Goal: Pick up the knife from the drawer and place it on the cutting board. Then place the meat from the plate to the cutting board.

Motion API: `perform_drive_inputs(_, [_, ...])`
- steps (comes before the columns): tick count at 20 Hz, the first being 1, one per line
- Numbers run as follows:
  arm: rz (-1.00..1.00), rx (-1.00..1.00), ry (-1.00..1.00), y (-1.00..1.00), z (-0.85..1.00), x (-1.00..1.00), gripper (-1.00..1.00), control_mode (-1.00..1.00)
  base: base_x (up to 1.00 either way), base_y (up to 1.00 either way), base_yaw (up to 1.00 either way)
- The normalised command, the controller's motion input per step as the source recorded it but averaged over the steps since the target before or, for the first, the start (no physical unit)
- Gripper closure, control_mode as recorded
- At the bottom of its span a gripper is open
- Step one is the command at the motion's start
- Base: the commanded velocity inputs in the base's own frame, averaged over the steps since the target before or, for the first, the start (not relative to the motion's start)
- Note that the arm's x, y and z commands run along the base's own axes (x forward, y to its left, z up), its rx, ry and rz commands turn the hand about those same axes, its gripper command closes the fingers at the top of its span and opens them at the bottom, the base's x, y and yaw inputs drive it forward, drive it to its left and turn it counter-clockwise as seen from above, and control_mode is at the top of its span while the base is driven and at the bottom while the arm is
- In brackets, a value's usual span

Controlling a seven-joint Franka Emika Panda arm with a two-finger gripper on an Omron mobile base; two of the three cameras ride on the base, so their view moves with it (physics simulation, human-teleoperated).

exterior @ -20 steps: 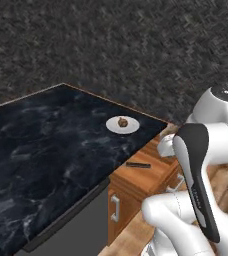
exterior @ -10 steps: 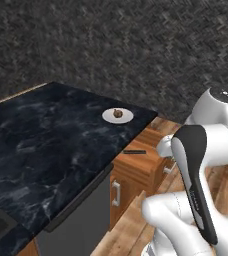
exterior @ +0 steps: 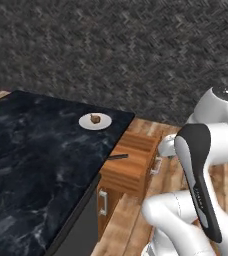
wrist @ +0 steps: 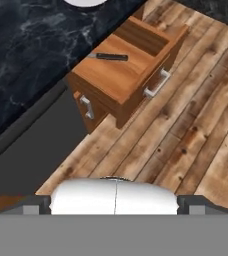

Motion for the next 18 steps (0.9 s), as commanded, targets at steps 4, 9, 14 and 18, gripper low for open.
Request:
perform_drive_inputs(4, [0.00, 0.00, 0.00, 0.00, 0.00, 0.00, -1.00, 1.00, 0.09, 0.62, -0.55])
perform_drive_inputs(9, [0.00, 0.00, 0.00, 0.00, 0.00, 0.00, -1.00, 1.00, 0.46, -0.21, -0.15])
perform_drive_inputs(14, [0.00, 0.00, 0.00, 0.00, 0.00, 0.00, -1.00, 1.00, -0.12, 0.35, -0.07])
perform_drive_inputs(18, [0.00, 0.00, 0.00, 0.00, 0.00, 0.00, -1.00, 1.00, -0.31, 0.59, -0.19])
